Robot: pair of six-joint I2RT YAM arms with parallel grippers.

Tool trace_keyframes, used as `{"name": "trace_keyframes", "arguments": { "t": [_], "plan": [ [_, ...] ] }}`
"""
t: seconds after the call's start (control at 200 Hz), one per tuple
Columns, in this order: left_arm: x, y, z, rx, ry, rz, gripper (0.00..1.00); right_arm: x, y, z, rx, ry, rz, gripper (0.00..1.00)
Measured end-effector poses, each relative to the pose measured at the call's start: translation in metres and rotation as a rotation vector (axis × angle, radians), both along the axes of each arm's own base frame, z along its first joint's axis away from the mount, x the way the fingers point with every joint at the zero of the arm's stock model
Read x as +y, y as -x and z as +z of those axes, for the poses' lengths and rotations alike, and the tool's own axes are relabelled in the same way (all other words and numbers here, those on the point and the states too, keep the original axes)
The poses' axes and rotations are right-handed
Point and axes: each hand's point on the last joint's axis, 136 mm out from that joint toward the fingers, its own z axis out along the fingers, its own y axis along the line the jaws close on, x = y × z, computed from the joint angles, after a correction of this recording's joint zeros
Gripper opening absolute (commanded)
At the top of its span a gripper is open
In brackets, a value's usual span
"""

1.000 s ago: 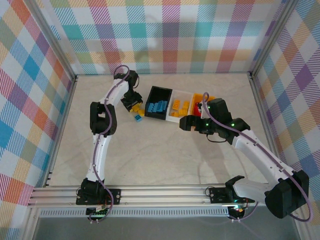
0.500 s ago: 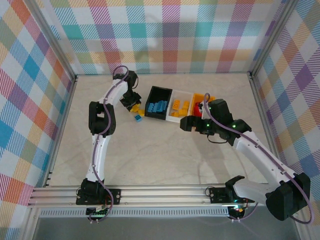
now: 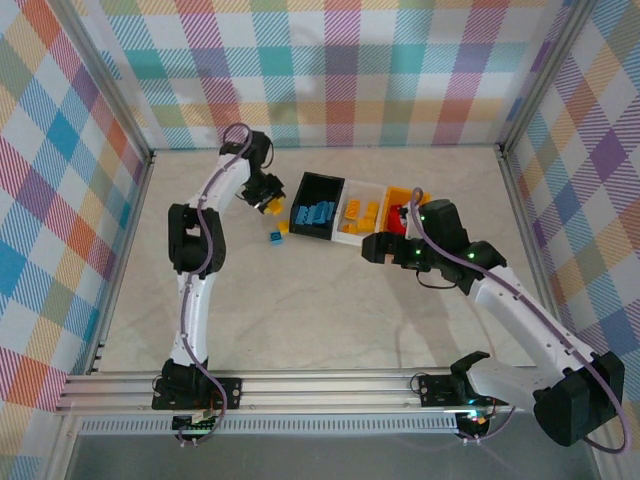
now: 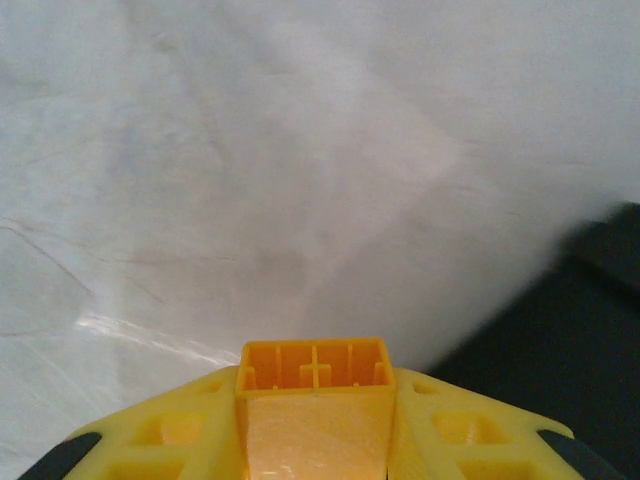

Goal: Sort the legos into containers by color

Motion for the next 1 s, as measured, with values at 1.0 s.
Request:
{"name": "trace_keyframes", "arguments": {
  "t": [1.0],
  "plan": [
    [-0.260, 0.032, 0.055, -0.192, 0.375, -0.363, 0.37, -0.022, 0.012, 0.017, -0.115, -0.004, -0.070, 0.97]
  ]
}}
